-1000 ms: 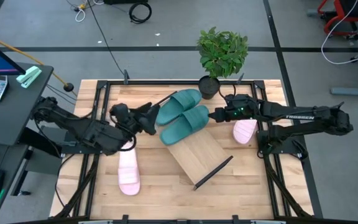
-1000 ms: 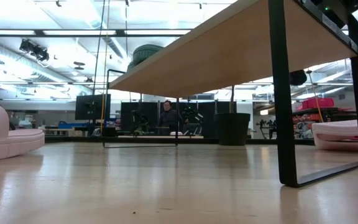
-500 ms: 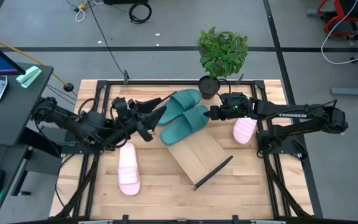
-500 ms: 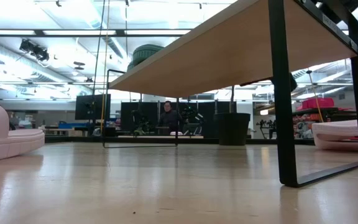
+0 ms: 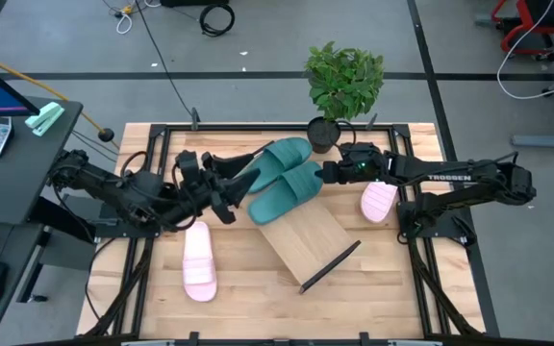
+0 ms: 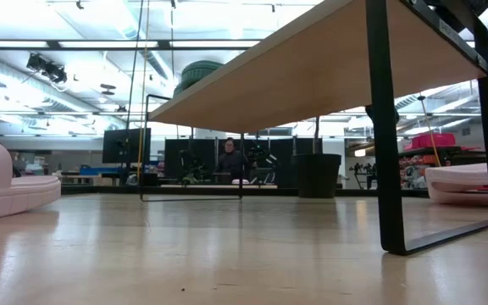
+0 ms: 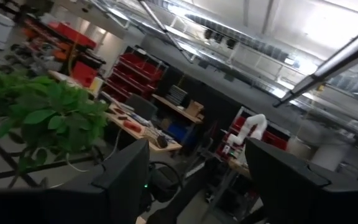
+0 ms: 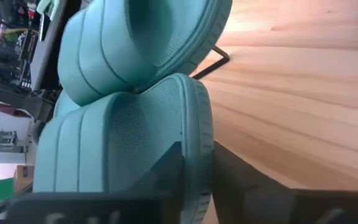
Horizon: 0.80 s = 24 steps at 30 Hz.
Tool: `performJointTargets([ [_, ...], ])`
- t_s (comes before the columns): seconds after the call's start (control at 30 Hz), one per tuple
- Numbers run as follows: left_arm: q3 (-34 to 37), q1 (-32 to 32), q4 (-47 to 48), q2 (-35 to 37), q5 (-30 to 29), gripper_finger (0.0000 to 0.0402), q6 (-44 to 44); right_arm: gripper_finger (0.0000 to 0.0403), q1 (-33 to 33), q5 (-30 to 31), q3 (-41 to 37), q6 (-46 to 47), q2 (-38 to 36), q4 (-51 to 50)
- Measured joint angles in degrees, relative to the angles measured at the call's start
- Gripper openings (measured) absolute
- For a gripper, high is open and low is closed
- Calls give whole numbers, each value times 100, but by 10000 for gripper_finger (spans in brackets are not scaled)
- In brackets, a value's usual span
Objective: Pick and place slides into the shelf
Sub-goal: Put the green slide on the shelf
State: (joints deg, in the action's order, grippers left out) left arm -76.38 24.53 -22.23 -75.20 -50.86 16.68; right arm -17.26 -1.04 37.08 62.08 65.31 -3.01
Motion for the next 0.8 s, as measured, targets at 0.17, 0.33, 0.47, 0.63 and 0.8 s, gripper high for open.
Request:
performJointTargets([
  [0.17,0,0,-1,-2,106,270,-88,43,-43,58,0,-4,-20,-16],
  [0.33,0,0,-1,-2,106,270,-148,52,-120,55,0,56,-78,-58],
  [0.47,0,0,19,-2,106,270,-150,57,-149,74,0,70,-188,-107],
  [0.63,0,0,70,-2,104,270,-153,42,-149,79,0,26,-349,-139],
  [0.8,0,0,73,-2,103,270,-152,49,-149,90,0,18,-518,-318],
])
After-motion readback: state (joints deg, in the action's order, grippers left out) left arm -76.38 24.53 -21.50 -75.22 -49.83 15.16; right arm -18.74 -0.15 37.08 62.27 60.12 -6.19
